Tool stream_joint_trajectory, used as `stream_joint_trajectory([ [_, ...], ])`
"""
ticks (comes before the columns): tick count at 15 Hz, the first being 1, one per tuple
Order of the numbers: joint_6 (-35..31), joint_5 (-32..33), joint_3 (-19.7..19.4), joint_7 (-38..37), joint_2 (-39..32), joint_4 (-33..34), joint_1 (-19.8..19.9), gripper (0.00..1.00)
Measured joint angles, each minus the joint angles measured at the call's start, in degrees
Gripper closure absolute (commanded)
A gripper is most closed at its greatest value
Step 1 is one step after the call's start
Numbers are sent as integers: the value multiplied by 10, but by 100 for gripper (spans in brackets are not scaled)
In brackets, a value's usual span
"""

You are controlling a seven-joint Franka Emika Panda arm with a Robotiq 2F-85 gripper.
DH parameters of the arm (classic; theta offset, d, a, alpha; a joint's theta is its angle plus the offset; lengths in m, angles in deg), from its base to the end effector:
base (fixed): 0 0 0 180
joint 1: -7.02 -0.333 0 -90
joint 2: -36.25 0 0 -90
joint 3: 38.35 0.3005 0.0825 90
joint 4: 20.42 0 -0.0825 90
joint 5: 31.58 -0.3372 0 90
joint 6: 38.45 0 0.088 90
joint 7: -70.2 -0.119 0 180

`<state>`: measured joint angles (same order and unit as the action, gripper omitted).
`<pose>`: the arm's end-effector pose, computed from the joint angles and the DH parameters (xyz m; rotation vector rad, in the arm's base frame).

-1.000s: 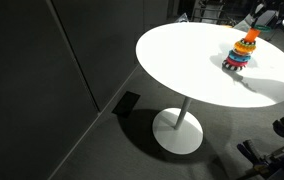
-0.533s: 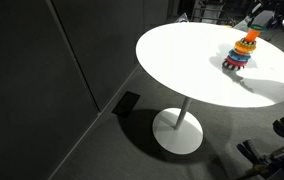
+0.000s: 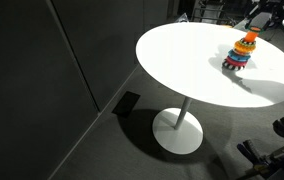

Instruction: Pick up the dark green ring and put it on the ring holder

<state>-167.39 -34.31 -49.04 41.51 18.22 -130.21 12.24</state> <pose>0.5585 -0.1517 0.3372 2.8788 -1.2141 0.0432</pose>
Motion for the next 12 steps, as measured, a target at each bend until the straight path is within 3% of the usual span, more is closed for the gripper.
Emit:
stream_joint_trajectory([
  [1,0,0,0,0,0,0,0,6],
  [3,0,0,0,0,-1,0,0,5],
  [4,0,0,0,0,-1,0,0,0],
  [12,21,1,-2,25,0,0,1,0],
])
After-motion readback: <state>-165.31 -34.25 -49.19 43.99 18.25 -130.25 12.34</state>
